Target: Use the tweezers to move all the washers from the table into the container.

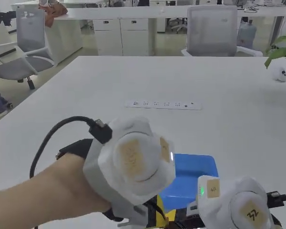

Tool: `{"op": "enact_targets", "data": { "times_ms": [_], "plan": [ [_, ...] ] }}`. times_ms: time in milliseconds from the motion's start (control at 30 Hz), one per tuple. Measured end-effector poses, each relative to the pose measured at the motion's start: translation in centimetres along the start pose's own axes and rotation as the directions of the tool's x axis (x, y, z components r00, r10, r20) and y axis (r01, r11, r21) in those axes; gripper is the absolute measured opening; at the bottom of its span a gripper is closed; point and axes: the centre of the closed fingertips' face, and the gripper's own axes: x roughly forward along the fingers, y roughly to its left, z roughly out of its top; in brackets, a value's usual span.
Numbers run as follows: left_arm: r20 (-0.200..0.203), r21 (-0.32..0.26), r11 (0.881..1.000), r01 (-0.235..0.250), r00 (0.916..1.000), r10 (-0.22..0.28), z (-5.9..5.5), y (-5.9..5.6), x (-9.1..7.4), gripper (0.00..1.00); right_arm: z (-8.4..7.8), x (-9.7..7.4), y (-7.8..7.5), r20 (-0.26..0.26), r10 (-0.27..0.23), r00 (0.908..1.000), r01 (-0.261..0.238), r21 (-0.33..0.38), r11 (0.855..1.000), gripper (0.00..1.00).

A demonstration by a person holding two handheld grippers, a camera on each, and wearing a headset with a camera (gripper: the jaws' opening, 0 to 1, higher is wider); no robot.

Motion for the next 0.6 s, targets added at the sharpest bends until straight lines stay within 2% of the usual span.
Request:
{"op": "enact_targets", "data": {
  "times_ms": [67, 100, 167, 200, 233, 300, 367, 400, 433, 467, 500, 533, 567, 600],
  "plan": [
    [0.007, -0.004, 1.0, 0.011, 0.9999, -0.011, 0.2, 0.2, 0.2, 0.0, 0.0, 0.1, 0.0, -0.004, 0.006, 1.0, -0.006, 0.003, 1.0, 0.07],
    [0.004, -0.014, 1.0, 0.021, 0.9998, -0.021, 0.2, 0.2, 0.3, 0.0, -0.1, 0.1, -0.3, -0.007, -0.009, 0.9999, 0.009, 0.005, 1.0, 0.05],
    [-0.005, -0.012, 1.0, 0.016, 0.9999, -0.016, 0.0, 0.5, 0.5, 0.0, -0.1, 0.1, -0.4, 0.01, -0.007, 0.9999, 0.007, 0.025, 1.0, 0.03],
    [0.009, -0.016, 1.0, 0.014, 0.9999, -0.014, -0.1, 0.6, 0.7, 0.0, -0.2, 0.1, -0.5, 0.015, -0.008, 0.9999, 0.007, 0.044, 0.999, 0.03],
    [0.037, -0.046, 0.999, 0.005, 0.9993, -0.003, 0.1, 0.8, 0.8, 0.0, -0.1, 0.1, -0.7, 0.021, -0.007, 0.9998, 0.006, 0.064, 0.998, 0.03],
    [0.096, -0.151, 0.988, -0.012, 0.9951, 0.026, -0.1, 1.1, 0.6, 0.01, -0.2, 0.0, -0.8, 0.028, 0.01, 0.9996, -0.013, 0.105, 0.994, 0.02],
    [0.147, -0.226, 0.973, -0.05, 0.9854, 0.085, -0.6, 1.7, 0.0, 0.05, -0.2, 0.0, -1.0, 0.035, -0.004, 0.9994, 0.0, 0.124, 0.992, 0.02],
    [0.178, -0.285, 0.955, -0.085, 0.9741, 0.14, -0.9, 2.1, -0.5, 0.09, -0.2, -0.1, -1.0, 0.039, -0.002, 0.9992, -0.004, 0.145, 0.989, 0.02],
    [0.196, -0.313, 0.944, -0.102, 0.9657, 0.17, -1.2, 2.2, -0.9, 0.13, -0.2, -0.1, -1.2, 0.043, -0.013, 0.999, 0.006, 0.158, 0.988, 0.02],
    [0.211, -0.338, 0.934, -0.116, 0.9576, 0.196, -1.5, 2.2, -1.2, 0.19, -0.3, -0.2, -1.4, 0.052, -0.025, 0.9983, 0.014, 0.198, 0.98, 0.02],
    [0.235, -0.37, 0.919, -0.134, 0.9437, 0.233, -2.0, 1.9, -1.5, 0.25, -0.3, -0.3, -1.4, 0.063, -0.027, 0.9976, 0.012, 0.237, 0.971, 0.02],
    [0.245, -0.395, 0.907, -0.149, 0.934, 0.26, -2.5, 1.8, -1.7, 0.31, -0.3, -0.4, -1.7, 0.08, -0.033, 0.9963, 0.01, 0.274, 0.962, 0.02],
    [0.251, -0.43, 0.89, -0.154, 0.9261, 0.282, -2.9, 1.5, -1.8, 0.38, -0.4, -0.4, -1.9, 0.09, -0.04, 0.9952, 0.012, 0.296, 0.955, 0.02],
    [0.26, -0.465, 0.872, -0.154, 0.9177, 0.3, -3.4, 1.1, -1.9, 0.42, -0.5, -0.5, -1.9, 0.105, -0.039, 0.9937, 0.001, 0.339, 0.941, 0.02]
  ]
}}
